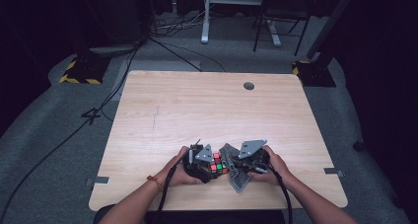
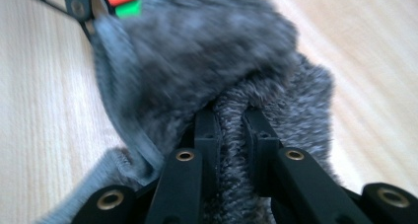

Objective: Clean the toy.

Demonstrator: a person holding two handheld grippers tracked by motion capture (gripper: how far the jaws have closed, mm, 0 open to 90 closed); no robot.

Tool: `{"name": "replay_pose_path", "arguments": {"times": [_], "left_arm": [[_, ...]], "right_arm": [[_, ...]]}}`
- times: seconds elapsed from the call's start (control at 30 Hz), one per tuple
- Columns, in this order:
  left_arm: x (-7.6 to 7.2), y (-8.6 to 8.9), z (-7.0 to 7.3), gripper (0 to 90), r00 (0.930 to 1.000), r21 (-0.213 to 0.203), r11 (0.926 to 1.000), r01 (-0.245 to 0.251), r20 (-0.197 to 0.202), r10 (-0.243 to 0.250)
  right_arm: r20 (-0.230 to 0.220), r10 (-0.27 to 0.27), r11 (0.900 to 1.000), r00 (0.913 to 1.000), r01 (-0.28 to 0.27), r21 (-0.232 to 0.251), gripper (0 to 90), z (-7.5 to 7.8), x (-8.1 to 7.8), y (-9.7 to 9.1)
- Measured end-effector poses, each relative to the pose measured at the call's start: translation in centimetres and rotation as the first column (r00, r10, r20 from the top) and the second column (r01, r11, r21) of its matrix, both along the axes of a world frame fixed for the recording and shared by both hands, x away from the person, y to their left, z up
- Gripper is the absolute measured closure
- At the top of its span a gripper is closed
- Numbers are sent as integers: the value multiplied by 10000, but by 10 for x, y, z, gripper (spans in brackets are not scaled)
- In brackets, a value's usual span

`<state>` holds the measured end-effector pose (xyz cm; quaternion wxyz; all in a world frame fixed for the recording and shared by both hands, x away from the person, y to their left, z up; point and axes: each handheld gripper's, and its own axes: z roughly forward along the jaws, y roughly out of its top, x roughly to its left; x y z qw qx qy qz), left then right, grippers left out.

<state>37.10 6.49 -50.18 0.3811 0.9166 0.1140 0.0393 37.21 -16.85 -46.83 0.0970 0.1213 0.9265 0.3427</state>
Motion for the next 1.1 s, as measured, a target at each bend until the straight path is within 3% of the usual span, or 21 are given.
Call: {"name": "replay_pose_path", "arguments": {"times": [0.17,0.27,0.4,0.47,0.53,0.8,0.93,1.0,1.1], "left_arm": [[-2,-5,1,338,10000,121,9999,73,-32,-72],[-3,-15,4,338,10000,379,9993,75,14,-75],[-5,-31,13,339,9978,574,9975,404,510,-434],[-3,-34,18,339,9968,602,9972,444,630,-482],[-1,-34,20,339,9961,613,9972,422,743,-467],[0,-27,21,340,9968,618,9979,191,758,-237],[2,-20,23,339,9969,330,9995,-27,790,1],[2,-18,25,339,9969,143,9999,-68,779,57],[3,-15,28,339,9971,-210,9997,-79,750,95]], "right_arm": [[405,-53,9969,9992,21,780,797,16,-3,-3],[765,81,9953,9970,-154,957,797,26,-7,1],[1141,237,9923,9932,-372,1177,796,38,-14,3],[1567,296,9938,9872,-459,1013,796,42,-19,4],[1660,266,9941,9858,-435,990,795,43,-19,4],[1615,-65,9951,9869,-96,984,795,38,-12,-5],[1188,-447,9919,9919,299,1238,794,34,-5,-15],[757,-663,9887,9949,553,1392,794,28,0,-22],[507,-785,9897,9956,718,1238,794,20,4,-27]]}}
